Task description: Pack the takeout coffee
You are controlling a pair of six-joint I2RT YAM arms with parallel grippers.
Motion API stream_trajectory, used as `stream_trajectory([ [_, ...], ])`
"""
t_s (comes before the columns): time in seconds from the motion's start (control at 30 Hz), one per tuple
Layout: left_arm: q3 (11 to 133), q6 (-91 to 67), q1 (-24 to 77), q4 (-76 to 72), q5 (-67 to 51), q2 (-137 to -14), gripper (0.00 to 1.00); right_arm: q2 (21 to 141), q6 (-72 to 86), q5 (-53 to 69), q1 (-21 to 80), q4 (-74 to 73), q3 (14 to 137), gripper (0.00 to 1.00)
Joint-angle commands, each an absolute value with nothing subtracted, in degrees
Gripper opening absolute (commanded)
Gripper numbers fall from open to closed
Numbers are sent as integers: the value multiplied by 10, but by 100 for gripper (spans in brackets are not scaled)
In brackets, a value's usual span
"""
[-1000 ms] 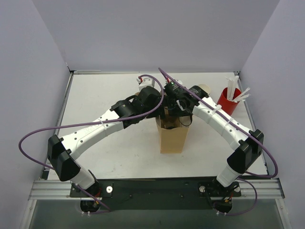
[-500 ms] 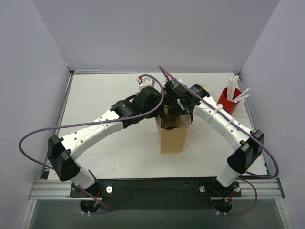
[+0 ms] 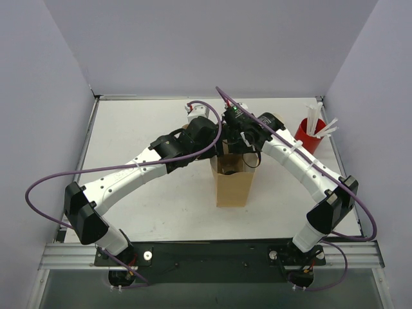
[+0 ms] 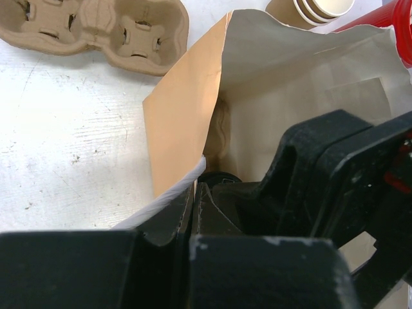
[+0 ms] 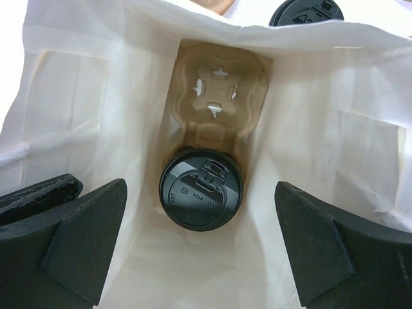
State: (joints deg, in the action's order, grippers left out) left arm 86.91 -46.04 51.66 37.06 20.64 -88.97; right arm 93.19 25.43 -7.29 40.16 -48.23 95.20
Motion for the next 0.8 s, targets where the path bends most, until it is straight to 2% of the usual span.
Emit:
stream_trajectory([
  [0.0,882,-454,513,356,209,-888,0,904,249,-92,391,-498,975,93],
  [0.77,889,-450,514,357,205,-894,0,873,265,-53,376,-422,964,93],
])
